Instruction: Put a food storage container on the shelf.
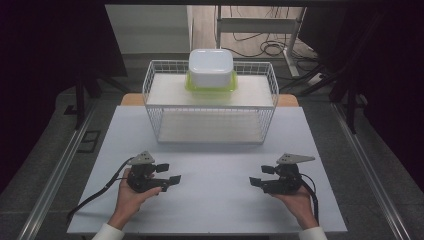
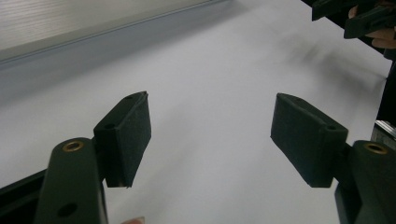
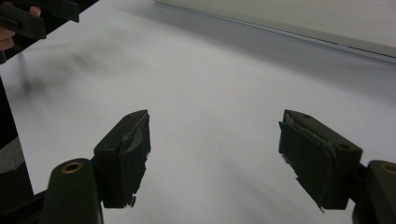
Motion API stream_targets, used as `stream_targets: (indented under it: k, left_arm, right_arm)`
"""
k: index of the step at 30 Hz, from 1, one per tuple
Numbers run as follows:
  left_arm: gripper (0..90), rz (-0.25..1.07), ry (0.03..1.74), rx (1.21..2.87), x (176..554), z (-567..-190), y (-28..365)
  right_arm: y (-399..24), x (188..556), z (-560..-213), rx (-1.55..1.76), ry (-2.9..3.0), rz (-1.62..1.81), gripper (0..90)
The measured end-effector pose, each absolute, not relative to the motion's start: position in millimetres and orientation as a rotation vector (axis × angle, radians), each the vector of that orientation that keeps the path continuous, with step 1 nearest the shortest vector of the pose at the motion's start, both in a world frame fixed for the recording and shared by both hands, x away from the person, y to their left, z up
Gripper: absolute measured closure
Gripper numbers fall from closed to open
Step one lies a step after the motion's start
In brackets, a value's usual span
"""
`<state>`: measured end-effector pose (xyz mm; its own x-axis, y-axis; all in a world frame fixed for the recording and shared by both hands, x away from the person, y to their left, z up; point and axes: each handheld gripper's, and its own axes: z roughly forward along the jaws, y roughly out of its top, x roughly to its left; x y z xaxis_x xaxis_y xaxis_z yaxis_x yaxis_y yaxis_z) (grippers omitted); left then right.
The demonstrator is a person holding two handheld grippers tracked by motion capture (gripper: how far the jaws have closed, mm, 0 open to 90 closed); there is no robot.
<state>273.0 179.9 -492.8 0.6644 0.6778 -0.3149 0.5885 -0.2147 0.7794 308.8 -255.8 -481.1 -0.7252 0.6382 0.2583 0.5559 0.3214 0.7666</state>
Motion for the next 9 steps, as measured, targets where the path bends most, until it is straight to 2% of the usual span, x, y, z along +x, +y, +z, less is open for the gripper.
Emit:
stream_targets:
  k: [9]
  left_arm:
    - [27.5, 0.096, 1.011, 1.899, 276.4, -497.8, 182.0]
  right_arm:
    - [-260.4, 310.7, -479.6, 1.125, 2.449, 1.398, 23.2]
